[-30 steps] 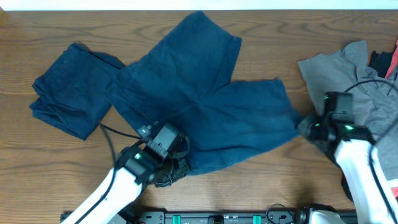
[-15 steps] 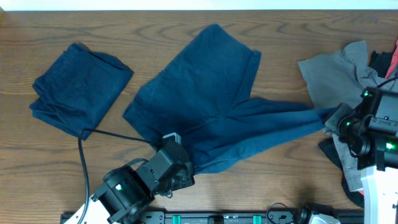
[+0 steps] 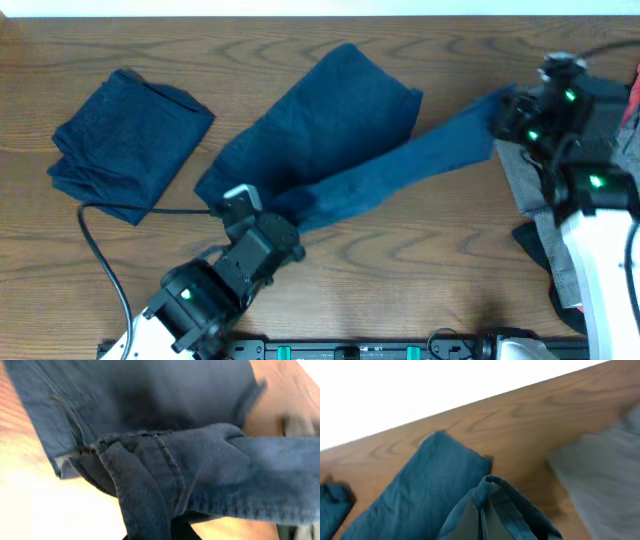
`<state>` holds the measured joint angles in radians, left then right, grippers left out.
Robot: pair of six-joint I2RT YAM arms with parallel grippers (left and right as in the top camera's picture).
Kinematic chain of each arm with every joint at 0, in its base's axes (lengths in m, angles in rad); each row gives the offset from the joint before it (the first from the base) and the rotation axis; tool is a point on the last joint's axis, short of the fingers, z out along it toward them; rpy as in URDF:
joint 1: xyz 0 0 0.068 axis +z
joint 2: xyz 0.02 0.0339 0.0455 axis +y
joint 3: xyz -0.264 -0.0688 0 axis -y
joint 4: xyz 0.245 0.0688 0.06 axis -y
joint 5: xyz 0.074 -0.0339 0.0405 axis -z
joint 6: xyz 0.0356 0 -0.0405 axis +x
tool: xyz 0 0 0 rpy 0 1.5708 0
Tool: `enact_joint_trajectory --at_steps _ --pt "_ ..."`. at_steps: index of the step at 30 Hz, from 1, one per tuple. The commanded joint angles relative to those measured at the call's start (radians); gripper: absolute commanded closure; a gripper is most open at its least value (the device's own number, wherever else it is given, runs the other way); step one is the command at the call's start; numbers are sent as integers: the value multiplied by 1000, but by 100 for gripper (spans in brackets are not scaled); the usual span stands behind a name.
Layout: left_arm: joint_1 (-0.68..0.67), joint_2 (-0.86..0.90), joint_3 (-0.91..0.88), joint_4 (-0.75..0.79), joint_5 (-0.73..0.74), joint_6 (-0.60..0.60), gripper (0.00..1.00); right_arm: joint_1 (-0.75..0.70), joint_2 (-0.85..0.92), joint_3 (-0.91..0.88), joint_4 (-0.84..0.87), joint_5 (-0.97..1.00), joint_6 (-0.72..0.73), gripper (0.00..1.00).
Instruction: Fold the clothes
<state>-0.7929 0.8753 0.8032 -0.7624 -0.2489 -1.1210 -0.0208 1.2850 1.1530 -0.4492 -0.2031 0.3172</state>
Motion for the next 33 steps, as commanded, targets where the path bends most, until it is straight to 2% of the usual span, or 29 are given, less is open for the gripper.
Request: enact_joint_trajectory --at_steps 1,12,19,26,27,28,29,30,31,33 --pt "88 28 0 11 -108 17 94 67 105 113 1 64 -46 99" --pt "447 179 0 163 -52 233 94 207 456 410 -59 85 -72 99" --pt "678 275 0 193 56 238 94 250 609 475 -12 97 -72 99" --pt "744 408 0 290 58 238 93 298 716 475 106 98 -71 99" --pt "744 430 0 311 58 238 91 304 728 475 124 97 -70 95" --pt "744 451 0 333 58 238 86 311 745 475 153 98 -60 82" --pt "744 467 0 352 58 238 78 315 756 475 176 93 -51 64" --pt "745 485 0 372 58 254 64 319 767 475 203 85 -37 36" --pt "746 494 0 384 59 277 52 320 773 475 219 79 -33 29" --pt "752 500 0 383 60 309 25 320 775 475 230 67 -33 1"
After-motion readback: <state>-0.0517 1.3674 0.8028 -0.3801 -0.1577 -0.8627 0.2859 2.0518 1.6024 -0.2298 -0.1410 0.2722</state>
